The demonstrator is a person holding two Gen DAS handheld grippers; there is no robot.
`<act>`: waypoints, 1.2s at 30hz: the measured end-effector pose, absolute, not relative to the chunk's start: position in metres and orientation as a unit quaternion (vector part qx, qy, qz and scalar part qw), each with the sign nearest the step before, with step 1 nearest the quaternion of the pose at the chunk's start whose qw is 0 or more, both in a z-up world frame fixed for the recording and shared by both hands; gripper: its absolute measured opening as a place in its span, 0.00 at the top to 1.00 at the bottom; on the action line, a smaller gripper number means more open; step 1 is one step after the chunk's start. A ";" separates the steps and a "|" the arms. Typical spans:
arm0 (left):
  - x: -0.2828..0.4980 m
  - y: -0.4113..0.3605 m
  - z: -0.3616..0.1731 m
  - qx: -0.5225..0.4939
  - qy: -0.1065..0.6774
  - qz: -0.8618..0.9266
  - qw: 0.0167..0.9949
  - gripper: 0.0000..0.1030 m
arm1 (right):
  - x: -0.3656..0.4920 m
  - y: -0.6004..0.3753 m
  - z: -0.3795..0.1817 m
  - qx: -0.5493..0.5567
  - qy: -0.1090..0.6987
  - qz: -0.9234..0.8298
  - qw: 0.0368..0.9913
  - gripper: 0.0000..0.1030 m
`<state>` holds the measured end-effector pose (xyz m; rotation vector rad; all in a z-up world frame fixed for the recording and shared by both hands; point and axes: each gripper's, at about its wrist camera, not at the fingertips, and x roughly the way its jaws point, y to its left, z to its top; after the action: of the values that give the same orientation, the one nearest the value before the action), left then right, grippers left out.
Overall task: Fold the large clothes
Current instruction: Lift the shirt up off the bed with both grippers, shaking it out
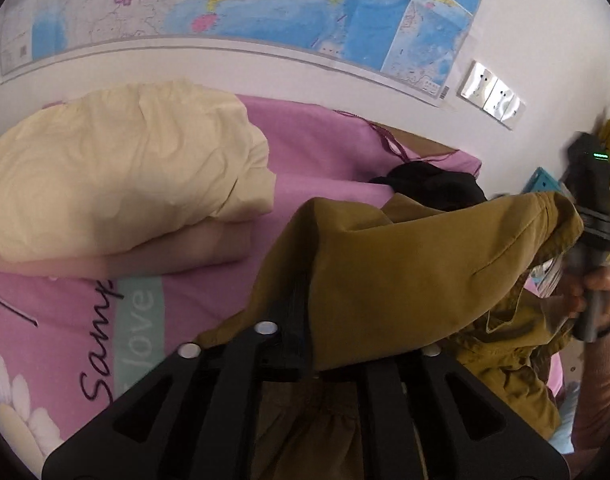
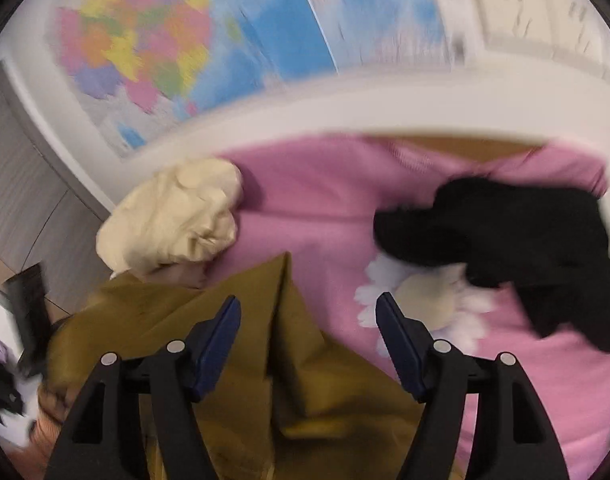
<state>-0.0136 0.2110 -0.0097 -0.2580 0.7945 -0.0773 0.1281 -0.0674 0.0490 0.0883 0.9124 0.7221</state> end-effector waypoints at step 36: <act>0.035 0.235 0.005 -0.141 0.390 -0.053 0.908 0.89 | 0.102 -0.287 0.118 -0.066 0.342 0.087 0.934 0.95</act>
<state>0.0353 0.2348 0.0046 -0.2916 0.8041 -0.1092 0.1021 -0.2866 0.1182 -0.1342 0.6987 0.1777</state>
